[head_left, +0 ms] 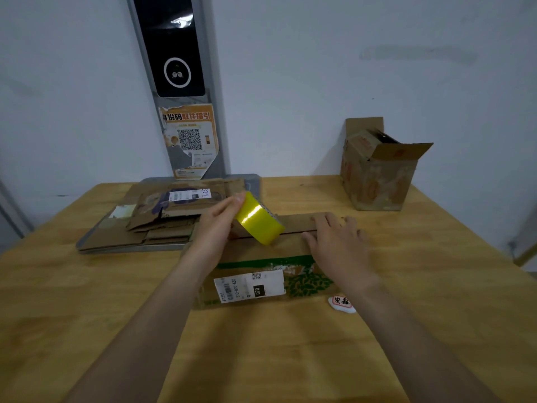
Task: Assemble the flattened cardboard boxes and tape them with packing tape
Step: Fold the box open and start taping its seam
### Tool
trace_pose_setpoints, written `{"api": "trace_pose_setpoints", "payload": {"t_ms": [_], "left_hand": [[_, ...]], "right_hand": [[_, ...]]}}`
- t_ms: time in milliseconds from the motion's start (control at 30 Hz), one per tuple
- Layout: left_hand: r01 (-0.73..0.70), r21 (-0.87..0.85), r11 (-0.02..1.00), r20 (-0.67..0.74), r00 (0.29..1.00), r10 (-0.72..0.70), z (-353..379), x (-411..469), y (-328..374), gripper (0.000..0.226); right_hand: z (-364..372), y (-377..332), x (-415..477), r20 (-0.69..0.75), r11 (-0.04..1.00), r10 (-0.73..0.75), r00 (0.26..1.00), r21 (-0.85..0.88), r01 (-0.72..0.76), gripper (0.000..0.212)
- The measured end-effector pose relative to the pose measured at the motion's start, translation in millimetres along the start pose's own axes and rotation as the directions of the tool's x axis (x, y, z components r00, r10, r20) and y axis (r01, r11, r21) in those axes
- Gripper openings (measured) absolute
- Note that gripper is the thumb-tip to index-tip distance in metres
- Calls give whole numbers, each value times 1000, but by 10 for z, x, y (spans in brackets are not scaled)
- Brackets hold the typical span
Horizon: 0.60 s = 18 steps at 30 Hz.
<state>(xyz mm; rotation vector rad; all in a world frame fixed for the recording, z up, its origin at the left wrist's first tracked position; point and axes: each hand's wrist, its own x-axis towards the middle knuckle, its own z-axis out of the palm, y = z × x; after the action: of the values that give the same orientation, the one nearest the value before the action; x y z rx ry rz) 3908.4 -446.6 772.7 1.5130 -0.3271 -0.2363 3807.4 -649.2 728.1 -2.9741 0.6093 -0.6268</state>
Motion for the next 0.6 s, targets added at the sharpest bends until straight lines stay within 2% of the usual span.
{"api": "trace_pose_setpoints", "payload": {"t_ms": [67,100,167,233,300,400,533,600], "left_hand": [[-38,-15,999,-18,999,38,-59,41,-41,64],[-56,-15,998,-13,998,56,-79,61,-62,59],[-74,-52,996,21,997,75,-109,94,-112,48],[-67,-141,988,32,997,73,-140,115,-169,50],[-37,-249,968,-11,999,36,-185,142,-205,54],[27,-358,933,-42,998,-45,-215,185,-195,45],[105,-433,895,-6,993,-120,-243,224,-198,55],[117,-410,905,-4,991,-130,-243,251,-228,49]], "right_hand": [[-46,-56,59,-22,967,-180,983,177,181,52],[-73,-128,98,4,912,-288,958,307,273,60],[-88,-305,158,76,788,-429,900,520,331,69],[-78,-432,231,90,723,-445,891,624,298,63],[-113,-492,314,89,680,-479,873,666,305,46],[-211,-569,407,59,565,-546,836,762,315,34],[-201,-696,473,23,447,-457,889,870,208,38],[-142,-696,487,38,400,-393,919,907,134,47]]}}
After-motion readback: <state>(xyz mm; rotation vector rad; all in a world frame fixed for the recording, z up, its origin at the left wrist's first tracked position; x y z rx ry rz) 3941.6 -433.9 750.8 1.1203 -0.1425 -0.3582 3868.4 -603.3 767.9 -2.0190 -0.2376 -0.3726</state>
